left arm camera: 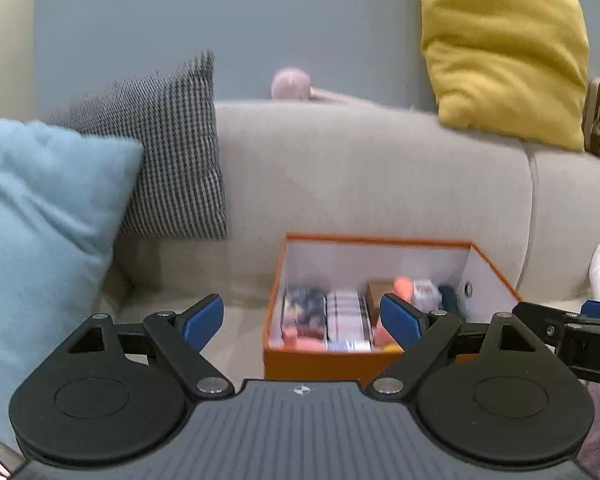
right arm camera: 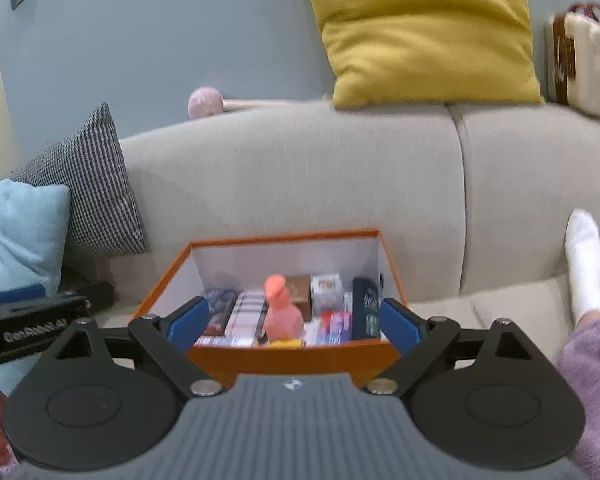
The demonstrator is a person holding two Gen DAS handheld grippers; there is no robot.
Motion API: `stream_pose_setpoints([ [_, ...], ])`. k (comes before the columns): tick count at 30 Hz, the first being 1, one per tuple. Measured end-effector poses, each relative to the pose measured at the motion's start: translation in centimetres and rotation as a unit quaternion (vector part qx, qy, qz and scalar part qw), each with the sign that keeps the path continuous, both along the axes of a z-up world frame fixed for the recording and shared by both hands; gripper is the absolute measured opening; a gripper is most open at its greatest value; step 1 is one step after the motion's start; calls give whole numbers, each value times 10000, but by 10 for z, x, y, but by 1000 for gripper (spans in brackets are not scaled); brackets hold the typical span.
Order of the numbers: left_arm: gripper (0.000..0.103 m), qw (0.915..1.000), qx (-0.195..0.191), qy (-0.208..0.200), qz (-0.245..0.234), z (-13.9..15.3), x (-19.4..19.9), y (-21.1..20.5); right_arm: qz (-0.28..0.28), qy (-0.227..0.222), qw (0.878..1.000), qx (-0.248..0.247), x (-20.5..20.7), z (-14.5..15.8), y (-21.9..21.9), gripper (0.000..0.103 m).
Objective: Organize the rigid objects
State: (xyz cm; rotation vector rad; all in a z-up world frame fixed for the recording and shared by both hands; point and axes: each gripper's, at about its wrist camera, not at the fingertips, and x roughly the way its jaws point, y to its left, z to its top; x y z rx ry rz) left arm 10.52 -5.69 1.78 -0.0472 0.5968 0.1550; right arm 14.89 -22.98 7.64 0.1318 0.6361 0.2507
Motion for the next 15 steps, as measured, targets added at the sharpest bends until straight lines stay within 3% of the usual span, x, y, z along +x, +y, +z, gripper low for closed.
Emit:
stream_pose_setpoints([
  [15,103,9978,-71,653,16,-44,24,5,154,464,9987,-123,30,-45,17,92],
])
